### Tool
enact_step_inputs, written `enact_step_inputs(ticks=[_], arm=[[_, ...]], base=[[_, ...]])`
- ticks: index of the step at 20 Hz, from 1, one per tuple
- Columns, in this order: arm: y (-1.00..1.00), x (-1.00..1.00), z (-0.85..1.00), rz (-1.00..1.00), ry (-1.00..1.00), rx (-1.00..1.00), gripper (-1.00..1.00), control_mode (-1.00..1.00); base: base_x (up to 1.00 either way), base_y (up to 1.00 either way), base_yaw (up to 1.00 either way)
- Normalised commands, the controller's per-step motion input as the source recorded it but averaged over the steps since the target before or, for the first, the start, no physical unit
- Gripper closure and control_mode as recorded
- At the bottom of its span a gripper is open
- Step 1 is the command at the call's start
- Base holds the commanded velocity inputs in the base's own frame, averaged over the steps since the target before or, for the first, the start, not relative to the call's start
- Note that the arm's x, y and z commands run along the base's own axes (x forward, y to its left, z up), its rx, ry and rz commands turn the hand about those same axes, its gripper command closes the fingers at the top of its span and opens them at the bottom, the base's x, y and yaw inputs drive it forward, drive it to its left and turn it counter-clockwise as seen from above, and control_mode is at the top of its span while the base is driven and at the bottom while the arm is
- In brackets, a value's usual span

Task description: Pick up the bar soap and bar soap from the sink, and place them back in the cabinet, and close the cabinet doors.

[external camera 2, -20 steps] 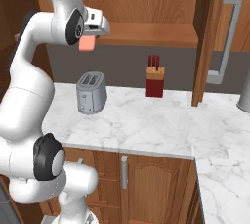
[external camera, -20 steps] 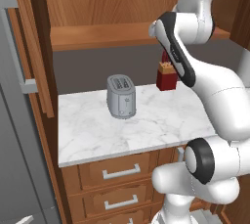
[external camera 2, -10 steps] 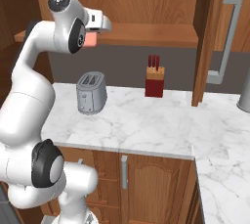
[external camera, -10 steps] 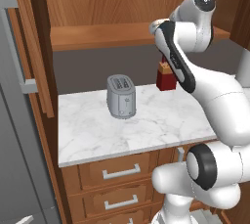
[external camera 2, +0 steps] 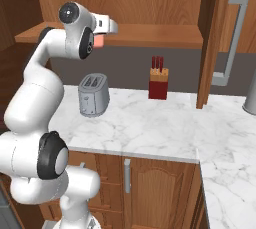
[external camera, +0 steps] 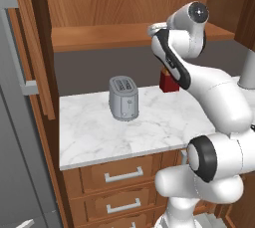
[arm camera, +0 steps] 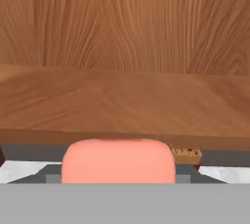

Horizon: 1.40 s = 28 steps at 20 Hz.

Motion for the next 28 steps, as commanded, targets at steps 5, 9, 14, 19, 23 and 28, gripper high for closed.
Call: enact_step_inputs(ticks=[5,9,14,19,23,28], arm=[[0.0,0.44,0.0,0.0,0.0,0.0,1.0,-1.0],[0.0,0.39,0.0,0.0,0.0,0.0,1.0,-1.0],[0.0,0.43,0.0,0.0,0.0,0.0,1.0,-1.0],[0.0,0.46,0.0,0.0,0.0,0.0,1.0,-1.0],[0.0,0.44,-0.04,0.0,0.0,0.0,1.0,-1.0],[0.0,0.4,-0.08,0.0,0.0,0.0,1.0,-1.0]], base=[[0.0,0.0,0.0],[0.0,0.0,0.0],[0.0,0.0,0.0],[0.0,0.0,0.0],[0.0,0.0,0.0],[0.0,0.0,0.0]])
